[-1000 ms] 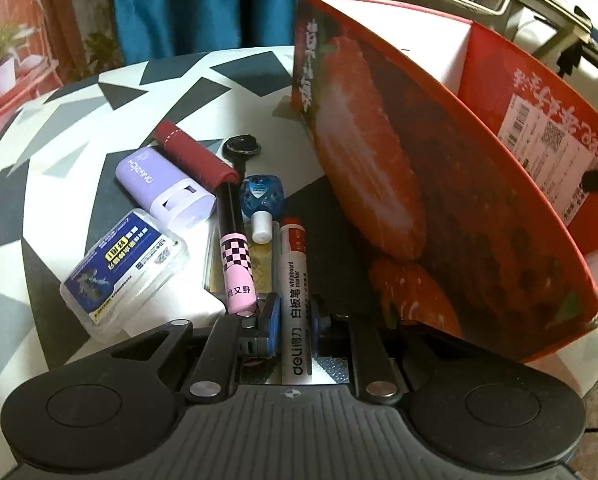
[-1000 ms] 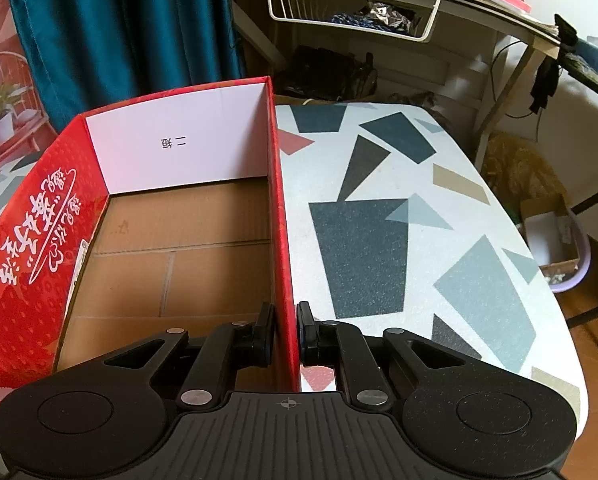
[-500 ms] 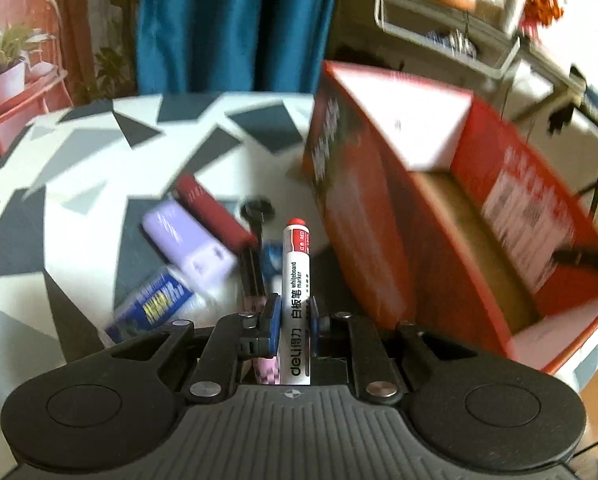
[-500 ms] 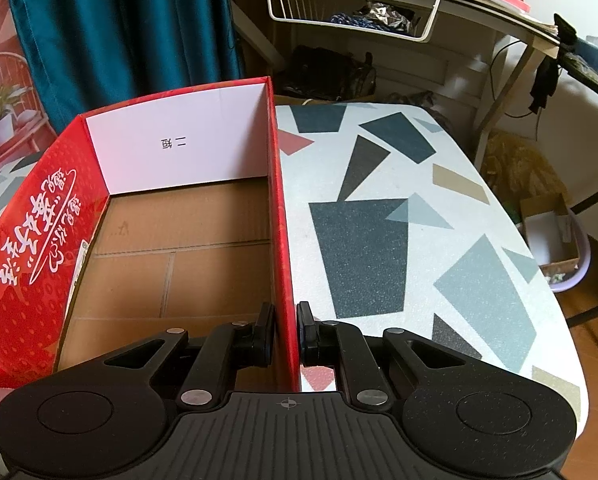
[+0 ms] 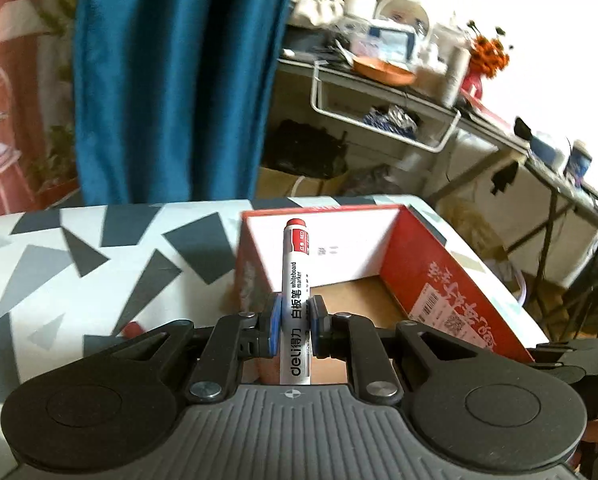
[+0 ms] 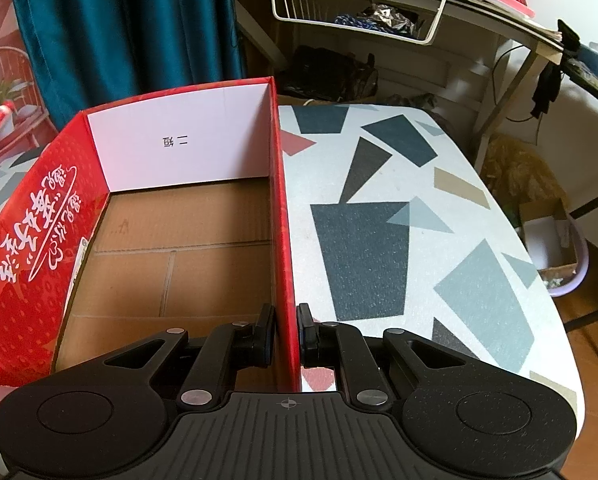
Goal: Organize rigid objects
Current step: 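Carry the marker over the red box and open the left gripper, then return the left gripper to the items and approach the white charger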
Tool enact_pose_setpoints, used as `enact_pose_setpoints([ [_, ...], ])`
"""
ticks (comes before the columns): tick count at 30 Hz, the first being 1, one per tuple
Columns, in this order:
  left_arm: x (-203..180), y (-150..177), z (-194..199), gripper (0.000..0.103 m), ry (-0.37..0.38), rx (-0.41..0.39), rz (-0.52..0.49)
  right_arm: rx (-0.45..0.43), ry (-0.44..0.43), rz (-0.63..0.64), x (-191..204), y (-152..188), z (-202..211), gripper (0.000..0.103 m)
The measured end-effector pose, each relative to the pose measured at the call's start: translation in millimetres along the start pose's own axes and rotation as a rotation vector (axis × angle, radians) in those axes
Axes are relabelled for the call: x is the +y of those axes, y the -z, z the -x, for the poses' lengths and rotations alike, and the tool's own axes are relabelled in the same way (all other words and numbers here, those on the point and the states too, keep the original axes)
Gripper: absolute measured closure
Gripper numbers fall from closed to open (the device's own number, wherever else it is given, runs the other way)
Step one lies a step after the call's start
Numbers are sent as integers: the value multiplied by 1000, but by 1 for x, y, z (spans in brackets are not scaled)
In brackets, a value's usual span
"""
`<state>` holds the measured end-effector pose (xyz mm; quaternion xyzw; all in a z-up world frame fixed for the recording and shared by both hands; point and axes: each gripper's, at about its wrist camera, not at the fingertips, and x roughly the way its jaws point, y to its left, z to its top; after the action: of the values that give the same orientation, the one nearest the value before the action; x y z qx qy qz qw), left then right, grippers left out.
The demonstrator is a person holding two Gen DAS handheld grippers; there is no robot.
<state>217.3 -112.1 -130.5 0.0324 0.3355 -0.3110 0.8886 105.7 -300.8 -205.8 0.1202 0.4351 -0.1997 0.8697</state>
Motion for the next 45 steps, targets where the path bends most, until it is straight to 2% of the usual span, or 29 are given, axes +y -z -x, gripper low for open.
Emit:
enact_pose_setpoints([
  [8,-8,2,-26,87,44,16,-45,4,3,7,1,0,-1,92],
  [14,-9,-7,-41,87,23,13,-111,5,3,9,1,0,-1,92],
  [19,-10,-13,-59,87,7,43,-155,5,2,10,1,0,-1,92],
  [30,-14,-10,-75,86,20,38,-188,9,-4,7,2,-1,-2,92],
  [33,-11,-11,-73,80,18,29,-174,8,-7,5,2,-2,-3,92],
  [35,-9,-12,-70,68,15,14,-158,8,-7,5,1,-1,-3,92],
  [38,-5,-14,-59,58,6,-17,-139,3,-11,4,1,-1,-2,92],
  [41,0,-14,-44,51,-36,-59,-140,-2,-17,-3,0,0,-2,92],
  [45,19,-13,-22,47,-56,-85,-82,-2,-25,-13,-2,-1,-2,92],
])
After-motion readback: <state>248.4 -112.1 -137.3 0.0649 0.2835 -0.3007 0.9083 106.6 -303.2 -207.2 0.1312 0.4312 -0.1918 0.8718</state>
